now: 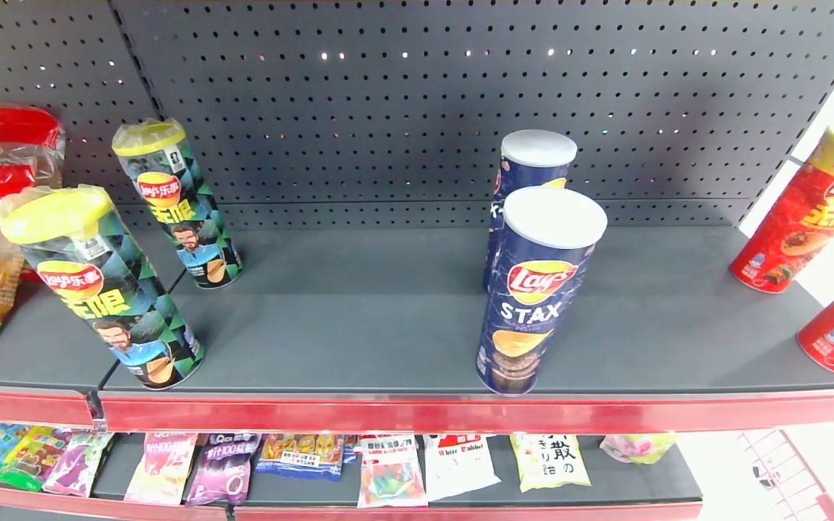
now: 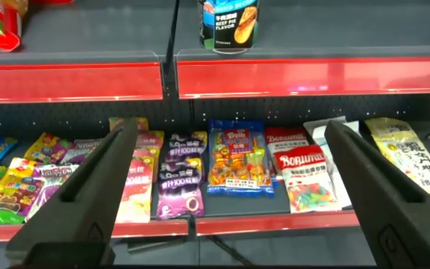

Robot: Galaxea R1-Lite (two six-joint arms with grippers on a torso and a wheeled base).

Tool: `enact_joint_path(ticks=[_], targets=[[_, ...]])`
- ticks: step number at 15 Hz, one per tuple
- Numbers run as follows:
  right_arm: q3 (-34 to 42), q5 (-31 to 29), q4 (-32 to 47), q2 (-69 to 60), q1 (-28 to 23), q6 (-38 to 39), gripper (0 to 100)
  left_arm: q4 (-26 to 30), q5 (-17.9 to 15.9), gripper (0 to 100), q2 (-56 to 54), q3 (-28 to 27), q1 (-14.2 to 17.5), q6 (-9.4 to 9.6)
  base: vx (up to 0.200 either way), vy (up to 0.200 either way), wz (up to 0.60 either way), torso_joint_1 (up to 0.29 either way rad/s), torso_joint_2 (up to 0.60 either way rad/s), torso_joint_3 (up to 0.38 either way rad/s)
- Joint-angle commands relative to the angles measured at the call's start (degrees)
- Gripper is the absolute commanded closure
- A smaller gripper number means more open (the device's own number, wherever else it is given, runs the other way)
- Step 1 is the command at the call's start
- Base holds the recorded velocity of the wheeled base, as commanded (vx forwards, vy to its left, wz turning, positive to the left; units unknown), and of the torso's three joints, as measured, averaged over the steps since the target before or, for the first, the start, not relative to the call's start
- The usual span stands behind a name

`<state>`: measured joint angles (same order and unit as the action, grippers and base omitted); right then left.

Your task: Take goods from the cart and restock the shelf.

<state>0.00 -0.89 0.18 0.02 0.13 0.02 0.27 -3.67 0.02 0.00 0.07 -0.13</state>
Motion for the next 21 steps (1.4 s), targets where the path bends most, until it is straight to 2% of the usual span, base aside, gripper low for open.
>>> enact_joint_path(ticks=[1, 21], targets=[[0.0, 0.0, 0.0, 0.1, 0.0, 0.1, 0, 0.0, 0.0, 0, 0.0, 0.0, 0.0, -0.04, 0.000, 0.000, 0.00, 0.000, 0.00, 0.000], [0.0, 0.1, 0.0, 0.1, 0.0, 0.0, 0, 0.0, 0.0, 0, 0.0, -0.1, 0.0, -0.04, 0.000, 0.000, 0.00, 0.000, 0.00, 0.000]])
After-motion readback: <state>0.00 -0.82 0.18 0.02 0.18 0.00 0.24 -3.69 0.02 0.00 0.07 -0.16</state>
